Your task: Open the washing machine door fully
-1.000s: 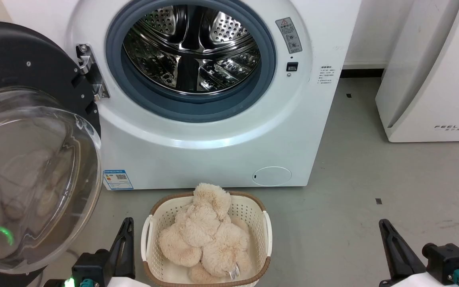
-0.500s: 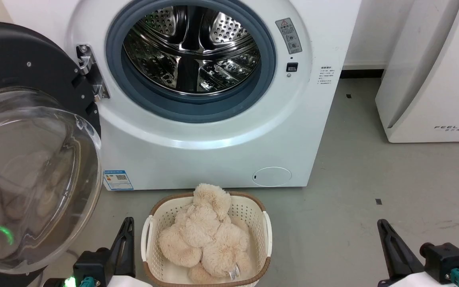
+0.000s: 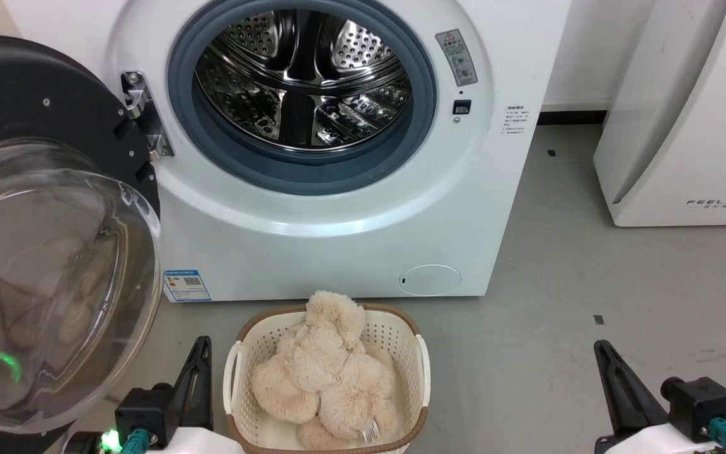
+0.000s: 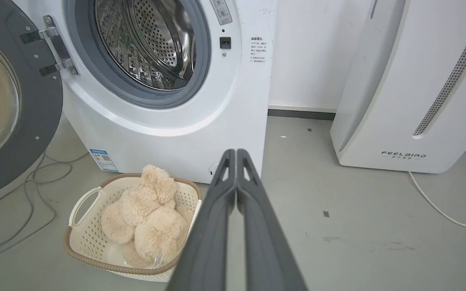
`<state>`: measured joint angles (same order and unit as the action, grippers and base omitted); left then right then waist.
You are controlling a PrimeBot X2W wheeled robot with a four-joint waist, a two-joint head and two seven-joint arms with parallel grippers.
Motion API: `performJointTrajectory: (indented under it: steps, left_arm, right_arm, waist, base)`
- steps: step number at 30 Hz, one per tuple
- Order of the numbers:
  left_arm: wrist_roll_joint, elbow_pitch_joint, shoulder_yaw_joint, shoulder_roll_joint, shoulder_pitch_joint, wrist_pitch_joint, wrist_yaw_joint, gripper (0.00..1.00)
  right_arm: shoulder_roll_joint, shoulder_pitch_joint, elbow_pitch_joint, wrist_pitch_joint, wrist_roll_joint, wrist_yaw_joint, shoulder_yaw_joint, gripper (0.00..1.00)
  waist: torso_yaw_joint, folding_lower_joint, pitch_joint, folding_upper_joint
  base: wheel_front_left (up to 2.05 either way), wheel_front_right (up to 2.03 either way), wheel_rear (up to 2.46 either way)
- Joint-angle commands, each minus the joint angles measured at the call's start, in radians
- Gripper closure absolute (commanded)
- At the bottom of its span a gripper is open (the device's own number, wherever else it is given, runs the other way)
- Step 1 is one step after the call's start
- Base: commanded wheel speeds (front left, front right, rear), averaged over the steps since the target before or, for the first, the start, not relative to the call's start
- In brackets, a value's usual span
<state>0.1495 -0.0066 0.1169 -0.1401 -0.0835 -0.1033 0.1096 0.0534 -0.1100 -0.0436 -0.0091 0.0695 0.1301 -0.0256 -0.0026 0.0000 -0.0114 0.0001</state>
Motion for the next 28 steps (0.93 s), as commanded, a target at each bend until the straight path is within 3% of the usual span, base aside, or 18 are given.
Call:
performJointTrajectory:
  steps: [1,28]
  left_arm:
    - [-0.012,0.002,-0.004,0.004,0.016,0.003,-0.006,1.00]
    - [-0.056,0.003,-0.041,0.032,0.037,0.035,-0.039,1.00]
  right_arm:
    - [-0.001,0.020,0.002,0.002,-0.010,0.000,0.003,1.00]
    - [-0.002,0.049,0.016,0.005,-0.029,0.000,0.010,1.00]
  waist:
    - [0.000,0.0000,0.000,-0.0001]
    - [0.001,0.0000,0.004,-0.0001]
  base:
    - [0.00,0.00,0.00]
    - [0.00,0.00,0.00]
